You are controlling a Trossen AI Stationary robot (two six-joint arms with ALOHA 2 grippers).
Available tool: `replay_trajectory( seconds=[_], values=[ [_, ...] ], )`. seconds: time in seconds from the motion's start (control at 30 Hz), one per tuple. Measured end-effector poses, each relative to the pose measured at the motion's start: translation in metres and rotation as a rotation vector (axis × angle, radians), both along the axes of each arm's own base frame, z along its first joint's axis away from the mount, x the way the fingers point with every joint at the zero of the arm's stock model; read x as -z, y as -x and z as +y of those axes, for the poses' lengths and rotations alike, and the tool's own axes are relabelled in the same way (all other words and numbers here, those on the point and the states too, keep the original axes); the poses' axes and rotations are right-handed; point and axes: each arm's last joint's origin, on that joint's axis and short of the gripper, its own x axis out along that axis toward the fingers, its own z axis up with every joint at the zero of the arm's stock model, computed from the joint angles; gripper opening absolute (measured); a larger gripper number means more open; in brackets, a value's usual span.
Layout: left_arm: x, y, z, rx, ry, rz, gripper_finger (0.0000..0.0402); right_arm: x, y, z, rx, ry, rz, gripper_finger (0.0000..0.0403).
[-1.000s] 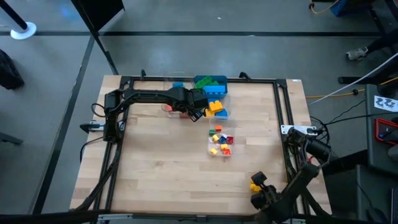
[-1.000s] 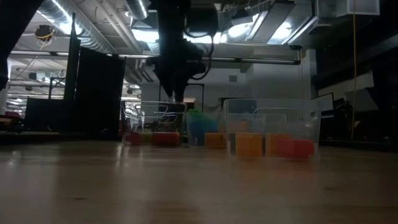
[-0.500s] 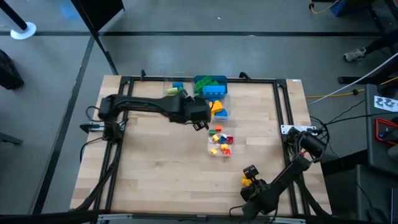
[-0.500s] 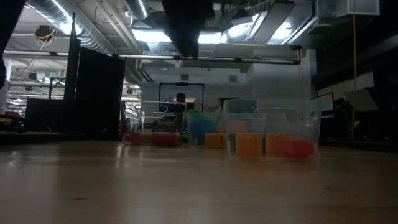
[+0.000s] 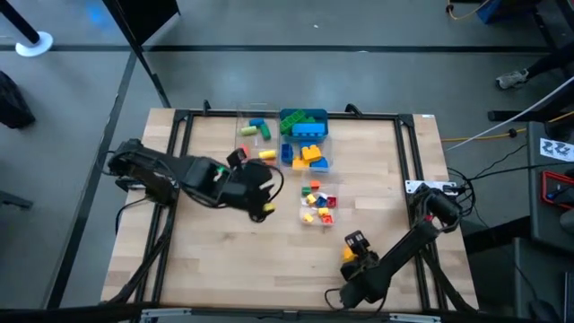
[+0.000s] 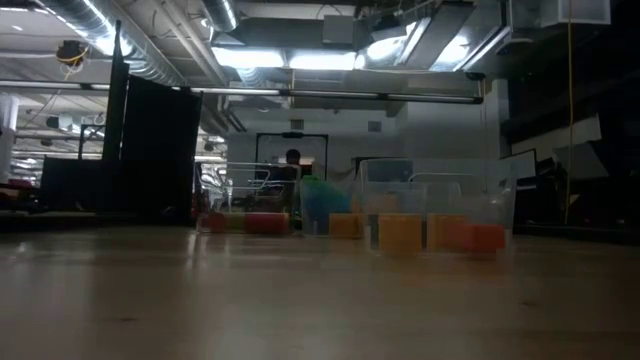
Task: Sort blocks by size
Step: Put the yellow 2 stud game piece into the top right transparent bin
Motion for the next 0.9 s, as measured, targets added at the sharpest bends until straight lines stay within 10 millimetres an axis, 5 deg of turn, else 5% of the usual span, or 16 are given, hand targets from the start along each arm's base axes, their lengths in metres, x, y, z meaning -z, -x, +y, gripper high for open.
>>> replay_trajectory(
  seconds=[0.57,0.9],
  values=[
    [0.001,0.021,-0.054,0.101,0.068,-0.058,0.0184,-0.013,-0.019,0.016,-0.064,-0.132,-0.145,0.0218],
    [-0.002,0.040,-0.084,0.093,0.005,-0.166,0.0184,-0.014,-0.027,0.009,0.297,-0.153,-0.203,0.0218]
  ],
)
